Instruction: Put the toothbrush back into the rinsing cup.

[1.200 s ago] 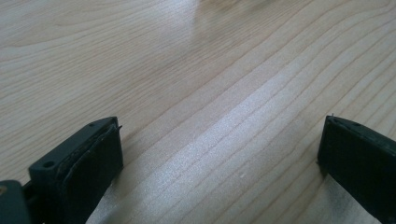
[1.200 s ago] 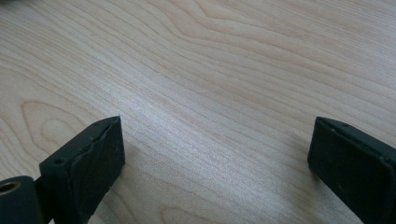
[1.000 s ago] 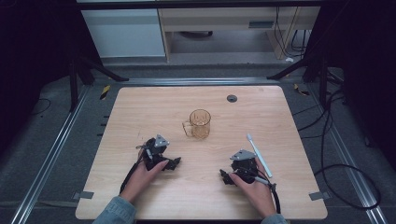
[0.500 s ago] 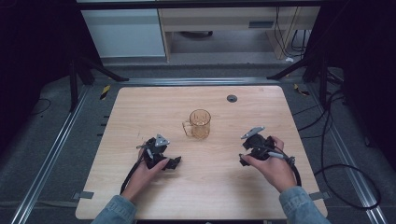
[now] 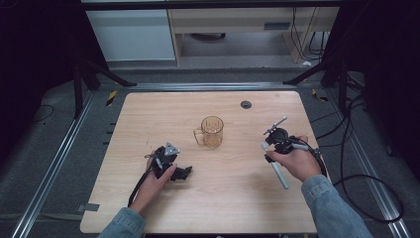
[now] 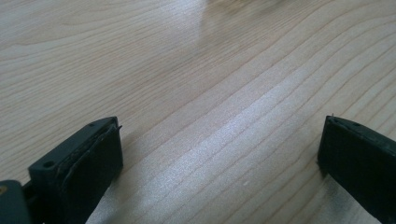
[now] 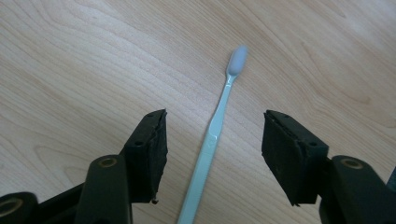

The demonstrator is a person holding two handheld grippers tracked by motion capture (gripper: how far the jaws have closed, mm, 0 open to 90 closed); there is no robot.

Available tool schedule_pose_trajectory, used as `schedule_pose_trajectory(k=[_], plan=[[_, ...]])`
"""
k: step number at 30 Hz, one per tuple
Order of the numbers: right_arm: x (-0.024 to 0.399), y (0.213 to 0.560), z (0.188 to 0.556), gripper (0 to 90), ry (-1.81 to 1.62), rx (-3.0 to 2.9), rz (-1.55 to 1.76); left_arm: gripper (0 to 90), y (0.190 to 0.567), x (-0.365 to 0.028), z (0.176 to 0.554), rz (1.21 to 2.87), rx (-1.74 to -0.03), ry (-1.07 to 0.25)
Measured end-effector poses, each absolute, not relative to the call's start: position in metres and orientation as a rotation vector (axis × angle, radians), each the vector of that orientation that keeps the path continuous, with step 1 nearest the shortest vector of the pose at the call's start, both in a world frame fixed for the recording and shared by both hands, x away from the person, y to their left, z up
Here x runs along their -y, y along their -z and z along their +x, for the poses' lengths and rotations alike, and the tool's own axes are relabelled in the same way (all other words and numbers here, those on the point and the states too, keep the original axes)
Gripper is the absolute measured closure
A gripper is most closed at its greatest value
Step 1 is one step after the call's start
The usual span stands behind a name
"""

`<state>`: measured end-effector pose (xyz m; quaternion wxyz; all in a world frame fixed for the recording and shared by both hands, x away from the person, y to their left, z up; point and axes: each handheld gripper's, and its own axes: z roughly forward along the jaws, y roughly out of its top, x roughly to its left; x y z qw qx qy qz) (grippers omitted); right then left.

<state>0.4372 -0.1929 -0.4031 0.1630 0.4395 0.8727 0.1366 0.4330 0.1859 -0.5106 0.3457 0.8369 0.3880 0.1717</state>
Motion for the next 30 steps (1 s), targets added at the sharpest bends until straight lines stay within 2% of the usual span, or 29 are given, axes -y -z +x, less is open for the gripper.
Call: schedule_pose_trajectory(k=[7,10,12,22,26,30], plan=[[0.190,0.398,0.451,33.1,-0.345,-2.528,1.327,0.0,0.511,-0.186,0.433,2.174,-1.009,-0.452],[0.191,0.399,0.453,33.1,-0.344,-2.529,1.338,0.0,0.511,-0.186,0.433,2.174,-1.010,-0.452],[0.194,0.401,0.456,38.2,-0.337,-2.519,1.364,0.0,0.511,-0.186,0.433,2.173,-1.010,-0.452],[0.196,0.412,0.466,47.9,-0.311,-2.527,1.432,0.0,0.511,-0.186,0.433,2.173,-1.012,-0.452],[0.193,0.422,0.472,55.1,-0.295,-2.538,1.476,0.0,0.511,-0.185,0.433,2.171,-1.015,-0.454],[0.191,0.427,0.474,56.6,-0.270,-2.543,1.491,0.0,0.511,-0.185,0.433,2.171,-1.015,-0.454]])
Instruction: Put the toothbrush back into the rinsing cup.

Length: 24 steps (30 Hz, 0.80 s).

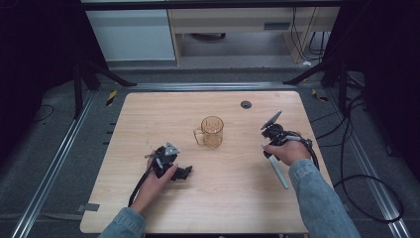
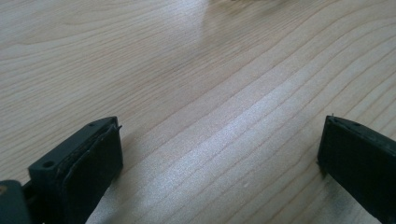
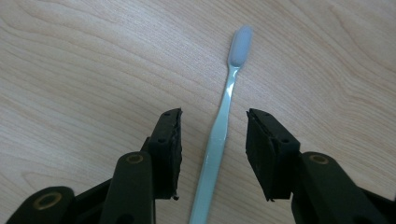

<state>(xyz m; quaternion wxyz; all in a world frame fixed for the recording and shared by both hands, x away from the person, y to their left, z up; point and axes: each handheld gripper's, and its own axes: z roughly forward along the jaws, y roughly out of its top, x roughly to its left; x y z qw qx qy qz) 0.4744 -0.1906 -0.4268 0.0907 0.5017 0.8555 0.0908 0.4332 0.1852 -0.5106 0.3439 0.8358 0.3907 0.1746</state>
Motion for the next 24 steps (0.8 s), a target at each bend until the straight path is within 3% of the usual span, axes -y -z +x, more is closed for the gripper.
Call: schedule_pose_trajectory(k=[24], plan=[[0.195,0.458,0.494,56.5,-0.174,-2.570,1.680,0.0,0.511,-0.185,0.433,2.170,-1.017,-0.455]])
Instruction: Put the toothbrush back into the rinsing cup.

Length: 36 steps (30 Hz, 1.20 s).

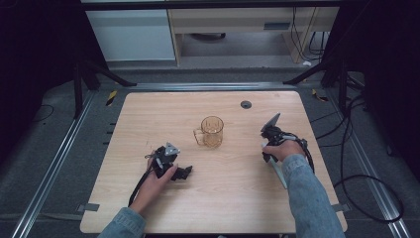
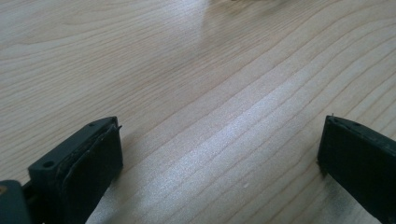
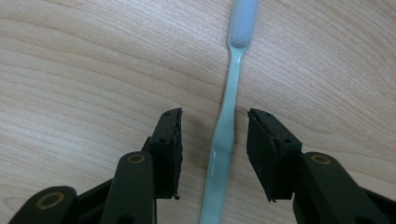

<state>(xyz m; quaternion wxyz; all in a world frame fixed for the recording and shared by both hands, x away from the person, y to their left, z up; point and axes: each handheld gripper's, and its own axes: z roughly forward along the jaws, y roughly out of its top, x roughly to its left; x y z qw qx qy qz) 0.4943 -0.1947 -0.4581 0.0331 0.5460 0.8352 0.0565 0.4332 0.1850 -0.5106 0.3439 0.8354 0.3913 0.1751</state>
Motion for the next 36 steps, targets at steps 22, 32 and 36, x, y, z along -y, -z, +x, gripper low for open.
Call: schedule_pose_trajectory(k=[22,32,36], plan=[[0.1993,0.4631,0.5018,72.4,-0.152,-2.548,1.727,0.0,0.5106,-0.1850,0.4332,2.170,-1.017,-0.454],[0.1999,0.4662,0.5019,77.5,-0.128,-2.562,1.721,0.0,0.5106,-0.1849,0.4333,2.171,-1.015,-0.455],[0.1993,0.4666,0.5023,79.5,-0.125,-2.574,1.707,0.0,0.5106,-0.1849,0.4333,2.171,-1.014,-0.454]])
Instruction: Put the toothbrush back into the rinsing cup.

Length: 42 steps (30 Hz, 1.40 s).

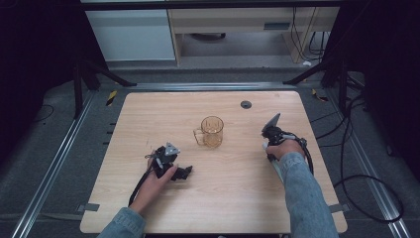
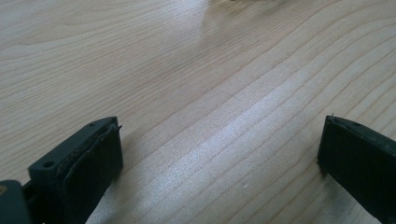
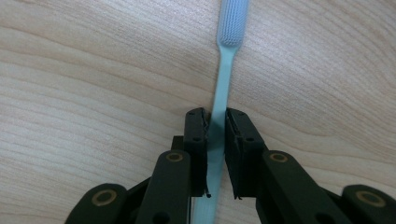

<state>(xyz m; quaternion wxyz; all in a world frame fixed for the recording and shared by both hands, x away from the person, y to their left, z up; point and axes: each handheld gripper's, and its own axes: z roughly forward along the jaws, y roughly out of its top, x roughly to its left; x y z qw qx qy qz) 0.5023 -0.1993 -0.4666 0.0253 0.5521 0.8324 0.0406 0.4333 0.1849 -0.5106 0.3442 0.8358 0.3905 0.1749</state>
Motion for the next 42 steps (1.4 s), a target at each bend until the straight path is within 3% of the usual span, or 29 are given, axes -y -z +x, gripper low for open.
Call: schedule_pose_trajectory(k=[9,22,42], plan=[[0.200,0.454,0.501,79.8,-0.226,-2.568,1.701,0.0,0.511,-0.185,0.433,2.170,-1.014,-0.454],[0.190,0.399,0.488,79.9,-0.649,-2.472,1.499,0.0,0.511,-0.185,0.433,2.171,-1.013,-0.453],[0.149,0.376,0.444,79.9,-1.080,-2.475,1.117,0.0,0.511,-0.185,0.433,2.172,-1.011,-0.447]])
